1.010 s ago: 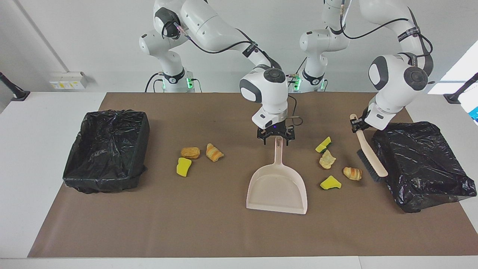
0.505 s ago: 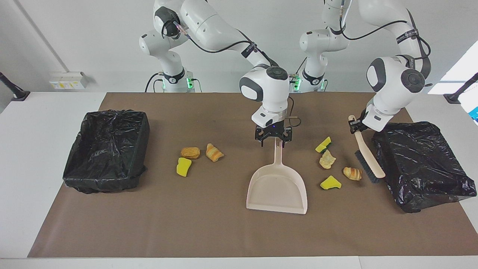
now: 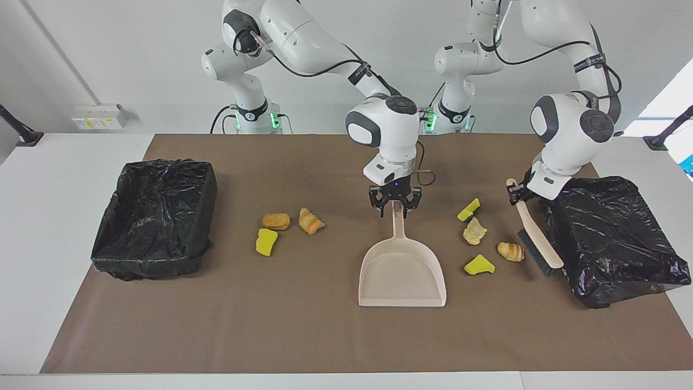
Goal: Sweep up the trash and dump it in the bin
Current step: 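Place the dustpan near the debris while the left gripper sweeps bread inward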
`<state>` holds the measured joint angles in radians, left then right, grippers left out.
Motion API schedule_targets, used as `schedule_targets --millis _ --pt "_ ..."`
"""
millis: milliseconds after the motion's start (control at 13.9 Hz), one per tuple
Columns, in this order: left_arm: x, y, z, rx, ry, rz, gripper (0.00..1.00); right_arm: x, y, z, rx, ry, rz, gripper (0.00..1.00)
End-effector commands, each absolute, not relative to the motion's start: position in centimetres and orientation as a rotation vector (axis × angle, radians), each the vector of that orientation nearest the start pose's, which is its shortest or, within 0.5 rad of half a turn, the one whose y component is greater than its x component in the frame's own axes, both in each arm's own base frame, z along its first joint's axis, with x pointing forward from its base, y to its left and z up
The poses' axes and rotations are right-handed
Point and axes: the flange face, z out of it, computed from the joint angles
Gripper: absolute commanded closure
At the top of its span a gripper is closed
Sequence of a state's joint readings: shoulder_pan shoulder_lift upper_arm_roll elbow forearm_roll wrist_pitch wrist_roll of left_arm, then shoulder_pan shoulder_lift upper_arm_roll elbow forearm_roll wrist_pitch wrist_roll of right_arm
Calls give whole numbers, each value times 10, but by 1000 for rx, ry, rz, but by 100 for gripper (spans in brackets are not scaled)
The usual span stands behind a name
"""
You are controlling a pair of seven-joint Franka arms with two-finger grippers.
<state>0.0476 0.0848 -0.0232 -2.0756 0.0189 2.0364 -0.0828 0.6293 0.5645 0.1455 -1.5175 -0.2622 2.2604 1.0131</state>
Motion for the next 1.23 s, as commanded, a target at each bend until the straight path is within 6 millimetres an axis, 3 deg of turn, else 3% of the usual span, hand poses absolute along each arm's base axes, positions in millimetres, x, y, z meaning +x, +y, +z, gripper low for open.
schedule_targets --millis 0,144,217,289,433,577,722,794,866,1010,1155 --pt "552 17 367 -3114 -146 174 100 533 481 353 -3079 96 -371 63" --pt "549 13 364 -3112 -134 195 100 533 481 352 -3089 57 -365 73" --pt "547 7 362 -3111 -122 209 100 533 481 352 -3094 21 -365 83" --pt "544 -3 361 -3109 -104 225 100 533 480 354 -3099 -21 -365 100" --pt "533 -22 356 -3103 -54 262 100 537 475 368 -3084 -63 -372 100" --pt "526 -50 357 -3090 -47 299 100 543 452 393 -3096 -222 -391 100" --pt "520 -74 357 -3094 -53 343 100 549 429 412 -3105 -208 -341 100" --pt "518 -84 359 -3096 -65 372 100 551 416 416 -3088 -282 -300 100" --pt "519 -87 364 -3095 -82 384 100 554 406 421 -3060 -468 -279 100" --pt "526 -79 386 -3112 -124 357 100 572 368 423 -3021 -810 -238 100" --pt "543 -46 391 -3138 -211 248 100 577 343 429 -2992 -1011 -199 100"
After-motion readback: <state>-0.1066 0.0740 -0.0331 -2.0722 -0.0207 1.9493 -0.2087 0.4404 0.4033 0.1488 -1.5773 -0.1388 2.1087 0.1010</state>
